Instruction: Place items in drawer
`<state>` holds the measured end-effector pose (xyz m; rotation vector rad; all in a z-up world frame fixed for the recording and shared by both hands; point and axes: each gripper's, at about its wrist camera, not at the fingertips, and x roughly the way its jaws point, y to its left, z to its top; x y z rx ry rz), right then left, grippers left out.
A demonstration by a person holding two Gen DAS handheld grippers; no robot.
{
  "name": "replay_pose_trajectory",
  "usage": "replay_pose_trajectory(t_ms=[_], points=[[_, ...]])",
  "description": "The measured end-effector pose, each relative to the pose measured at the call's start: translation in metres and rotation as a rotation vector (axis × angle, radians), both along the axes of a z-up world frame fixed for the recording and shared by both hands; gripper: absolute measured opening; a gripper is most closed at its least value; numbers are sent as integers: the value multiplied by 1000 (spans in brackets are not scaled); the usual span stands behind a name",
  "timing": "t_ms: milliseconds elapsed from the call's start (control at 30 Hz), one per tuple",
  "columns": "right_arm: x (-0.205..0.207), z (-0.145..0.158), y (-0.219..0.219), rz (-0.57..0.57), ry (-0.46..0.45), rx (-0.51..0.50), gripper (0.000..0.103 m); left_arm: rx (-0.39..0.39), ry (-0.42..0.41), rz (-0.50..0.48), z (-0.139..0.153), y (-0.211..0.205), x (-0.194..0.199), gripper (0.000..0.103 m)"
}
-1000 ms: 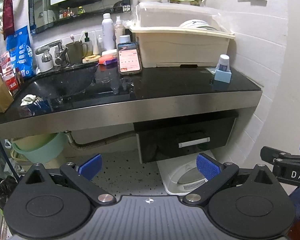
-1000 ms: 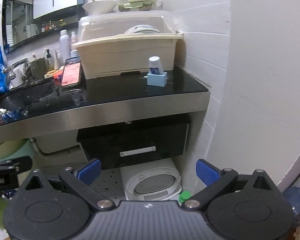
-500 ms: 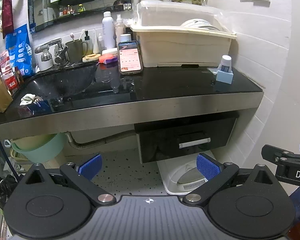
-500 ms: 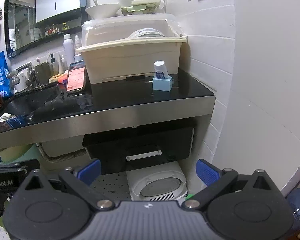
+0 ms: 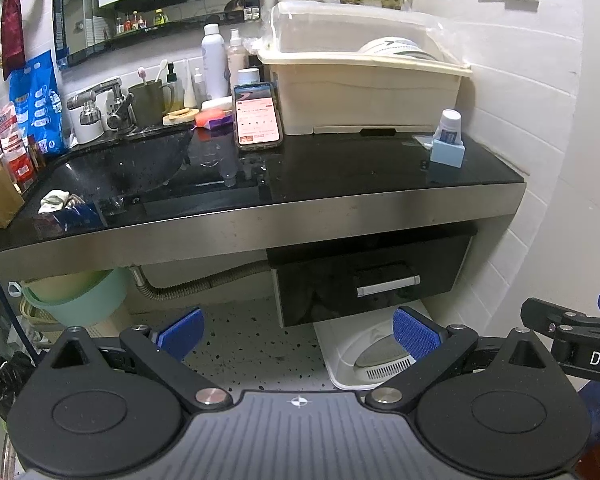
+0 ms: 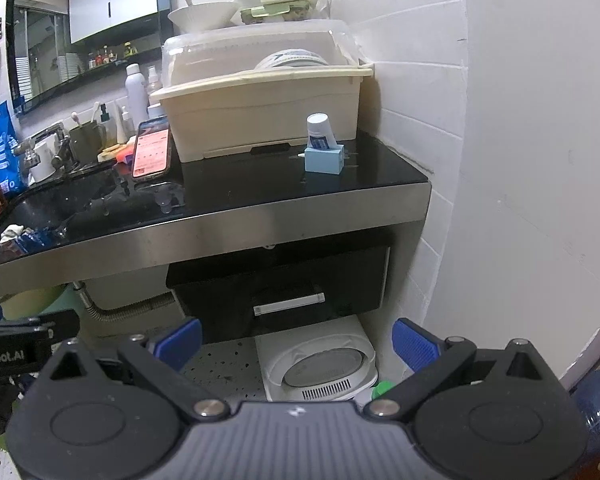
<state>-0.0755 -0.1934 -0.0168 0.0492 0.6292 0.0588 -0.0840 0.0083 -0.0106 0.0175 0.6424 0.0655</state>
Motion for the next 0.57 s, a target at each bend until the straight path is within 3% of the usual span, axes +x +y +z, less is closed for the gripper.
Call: replay_pose_trajectory(t_ms=[567], points=[[-2, -1, 5, 9, 4, -15, 102, -1, 9, 3, -2, 2, 1, 102]])
